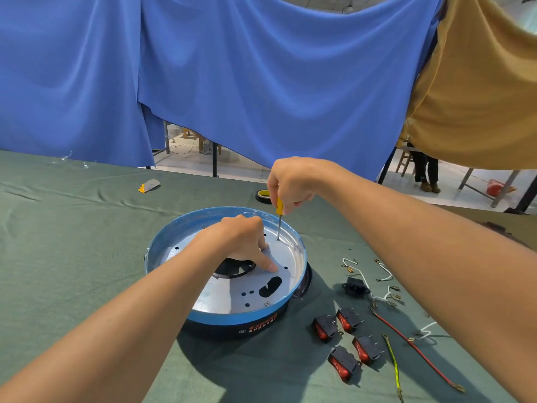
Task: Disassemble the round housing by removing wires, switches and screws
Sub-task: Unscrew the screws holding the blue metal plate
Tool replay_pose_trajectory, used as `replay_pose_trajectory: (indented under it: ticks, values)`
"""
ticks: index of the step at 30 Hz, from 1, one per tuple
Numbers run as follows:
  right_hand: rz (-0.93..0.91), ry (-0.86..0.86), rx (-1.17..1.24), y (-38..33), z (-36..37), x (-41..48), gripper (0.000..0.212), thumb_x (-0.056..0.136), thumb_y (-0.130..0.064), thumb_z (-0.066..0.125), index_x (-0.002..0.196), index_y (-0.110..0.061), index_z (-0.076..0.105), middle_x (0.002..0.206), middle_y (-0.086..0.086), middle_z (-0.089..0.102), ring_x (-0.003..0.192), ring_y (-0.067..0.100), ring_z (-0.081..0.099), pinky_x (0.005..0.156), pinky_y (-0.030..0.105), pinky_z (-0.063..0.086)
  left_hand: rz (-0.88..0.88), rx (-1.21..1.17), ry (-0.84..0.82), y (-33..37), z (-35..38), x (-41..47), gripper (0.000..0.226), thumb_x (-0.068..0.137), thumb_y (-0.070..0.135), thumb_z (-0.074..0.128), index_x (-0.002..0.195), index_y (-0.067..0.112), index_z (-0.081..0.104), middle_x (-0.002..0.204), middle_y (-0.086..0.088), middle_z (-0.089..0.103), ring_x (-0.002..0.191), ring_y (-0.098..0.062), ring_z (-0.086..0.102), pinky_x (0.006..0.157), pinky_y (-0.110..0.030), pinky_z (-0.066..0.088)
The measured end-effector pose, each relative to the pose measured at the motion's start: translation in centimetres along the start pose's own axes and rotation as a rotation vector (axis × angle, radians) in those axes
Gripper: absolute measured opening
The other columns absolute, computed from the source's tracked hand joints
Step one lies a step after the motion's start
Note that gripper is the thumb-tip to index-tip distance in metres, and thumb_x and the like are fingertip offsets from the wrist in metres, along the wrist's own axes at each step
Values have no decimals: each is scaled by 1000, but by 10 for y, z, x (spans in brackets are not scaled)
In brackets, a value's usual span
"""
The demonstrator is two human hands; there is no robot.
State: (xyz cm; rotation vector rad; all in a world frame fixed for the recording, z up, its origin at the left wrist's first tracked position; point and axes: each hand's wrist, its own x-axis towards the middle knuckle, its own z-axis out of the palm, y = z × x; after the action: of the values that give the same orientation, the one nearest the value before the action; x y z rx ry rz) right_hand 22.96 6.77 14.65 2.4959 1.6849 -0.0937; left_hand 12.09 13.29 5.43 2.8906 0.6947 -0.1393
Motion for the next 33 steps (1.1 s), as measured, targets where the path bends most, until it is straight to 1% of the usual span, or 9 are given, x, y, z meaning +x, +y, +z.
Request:
replay_pose_trajectory:
  ticks: [3,7,9,12,17,21,24,26,33]
  values:
    - [9,-12,30,3,6,2,13,79,-10,75,90,-6,71,75,7,67,63,19,53,45,20,40,-1,-6,5,0,1,0,67,74,66,70,129,27,65,89,3,63,79,-18,55,72,-29,45]
    - [111,-21,53,6,1,0,56,85,-59,60,57,-11,56,35,-5,47,34,15,39,45,22,32,14,-12,1,0,1,0,65,76,64,70,128,24,66,101,1,69,77,-16,54,69,-27,43]
    - [122,-27,11,5,2,0,53,95,-47,48,57,-12,60,38,-6,51,34,11,40,45,23,33,12,-17,2,0,1,0,66,75,64,70,127,24,66,105,-1,70,80,-19,56,71,-29,44]
    - [111,37,-81,1,6,0,32,90,-22,54,61,-14,63,58,-2,56,51,14,45,44,24,33,11,-14,0,0,1,0,67,75,64,70,128,24,66,106,-1,70,82,-20,57,73,-29,45]
    - [49,42,-82,3,-2,-3,13,83,-25,72,89,-13,74,86,5,70,73,20,55,56,25,43,5,-13,5,-1,2,0,67,75,65,70,128,24,66,105,-1,70,80,-20,54,70,-28,42]
    - [19,29,20,7,5,-1,13,82,-23,74,93,-16,73,98,7,71,88,25,65,62,27,46,8,-11,0,0,3,1,66,76,65,69,127,24,66,100,1,69,81,-19,55,72,-28,43]
    - [108,72,37,10,7,-1,47,87,-56,57,71,-13,62,60,-1,67,67,21,62,62,30,43,9,-14,4,-1,3,1,66,76,64,70,128,23,66,103,0,70,84,-21,57,74,-30,44]
    - [142,98,-36,11,7,0,49,92,-48,50,57,-15,57,41,-8,55,55,16,52,58,28,40,11,-18,5,-1,3,2,67,76,64,70,128,23,66,106,0,70,86,-22,57,73,-29,43]
    - [8,21,79,14,3,-1,8,80,-22,75,86,-22,70,91,3,65,75,21,56,57,27,46,9,-27,7,0,4,0,68,76,64,70,130,22,64,110,-1,70,87,-22,55,74,-30,38]
